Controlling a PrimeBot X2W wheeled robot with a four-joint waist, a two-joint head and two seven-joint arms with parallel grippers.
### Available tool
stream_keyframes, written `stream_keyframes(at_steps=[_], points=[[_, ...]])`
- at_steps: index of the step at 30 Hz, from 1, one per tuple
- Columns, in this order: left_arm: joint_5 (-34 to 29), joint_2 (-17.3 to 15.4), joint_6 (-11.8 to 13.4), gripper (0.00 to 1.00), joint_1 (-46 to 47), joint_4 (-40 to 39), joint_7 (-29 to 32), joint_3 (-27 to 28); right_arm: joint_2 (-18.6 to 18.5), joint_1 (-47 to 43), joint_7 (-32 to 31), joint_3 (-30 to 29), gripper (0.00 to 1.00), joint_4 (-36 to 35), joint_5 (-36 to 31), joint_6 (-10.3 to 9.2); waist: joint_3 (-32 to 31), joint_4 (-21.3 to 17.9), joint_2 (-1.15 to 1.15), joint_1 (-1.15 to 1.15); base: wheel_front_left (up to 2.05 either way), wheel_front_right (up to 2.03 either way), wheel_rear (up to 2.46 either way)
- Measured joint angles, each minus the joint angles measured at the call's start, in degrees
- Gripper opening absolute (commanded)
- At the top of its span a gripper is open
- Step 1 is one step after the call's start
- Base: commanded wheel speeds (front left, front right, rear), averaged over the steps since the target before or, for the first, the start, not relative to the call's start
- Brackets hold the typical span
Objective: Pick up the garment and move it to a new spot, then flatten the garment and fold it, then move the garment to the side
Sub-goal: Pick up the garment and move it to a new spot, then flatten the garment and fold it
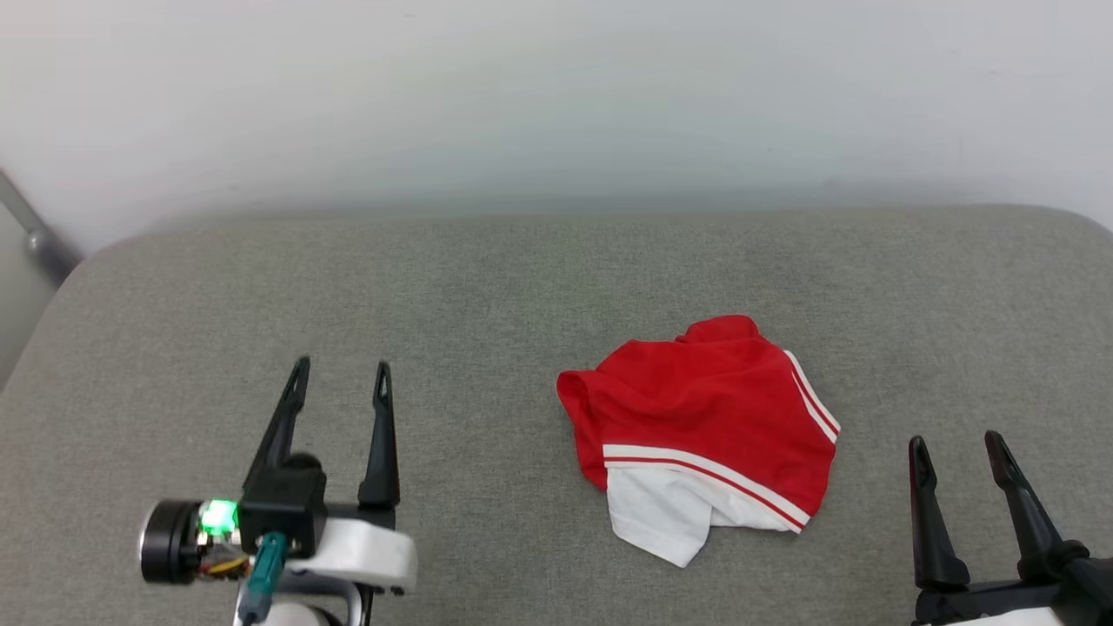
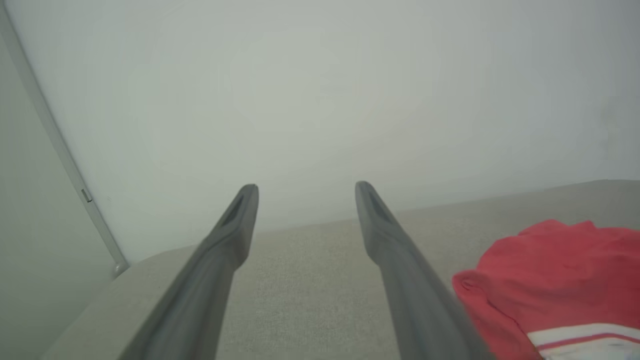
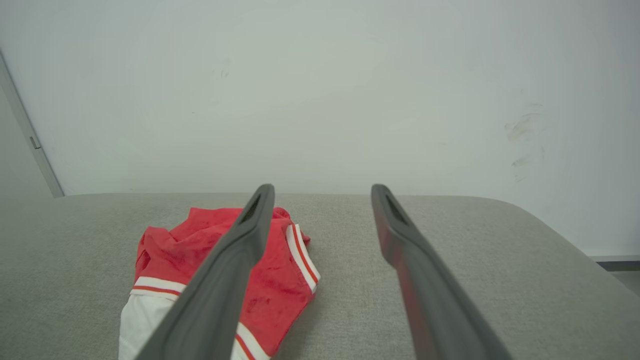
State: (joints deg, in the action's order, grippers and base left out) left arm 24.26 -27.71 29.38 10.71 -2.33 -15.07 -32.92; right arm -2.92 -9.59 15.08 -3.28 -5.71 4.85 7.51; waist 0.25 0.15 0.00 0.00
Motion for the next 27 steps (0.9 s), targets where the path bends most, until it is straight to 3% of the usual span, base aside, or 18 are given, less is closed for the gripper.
stream_keyframes(at_steps=[5,15,27], points=[[-2.78,3.47,-2.45,1.0,-5.3,0.24,0.0,5.02,0.0,-0.34,0.0,-0.1,1.0,0.38,0.81,0.0,-0.68,0.17,0.0,0.0,0.0,0.0,0.0],[-8.57,10.27,-9.8,1.0,-12.66,1.78,0.0,12.91,0.0,-2.24,0.0,-0.16,1.0,1.29,2.88,0.0,-2.05,0.74,0.0,0.0,0.0,0.0,0.0],[-13.56,15.73,-16.78,1.0,-16.45,2.81,0.0,19.45,0.0,-4.15,0.0,0.32,1.0,1.69,4.21,0.0,-2.86,1.25,0.0,0.0,0.0,0.0,0.0]])
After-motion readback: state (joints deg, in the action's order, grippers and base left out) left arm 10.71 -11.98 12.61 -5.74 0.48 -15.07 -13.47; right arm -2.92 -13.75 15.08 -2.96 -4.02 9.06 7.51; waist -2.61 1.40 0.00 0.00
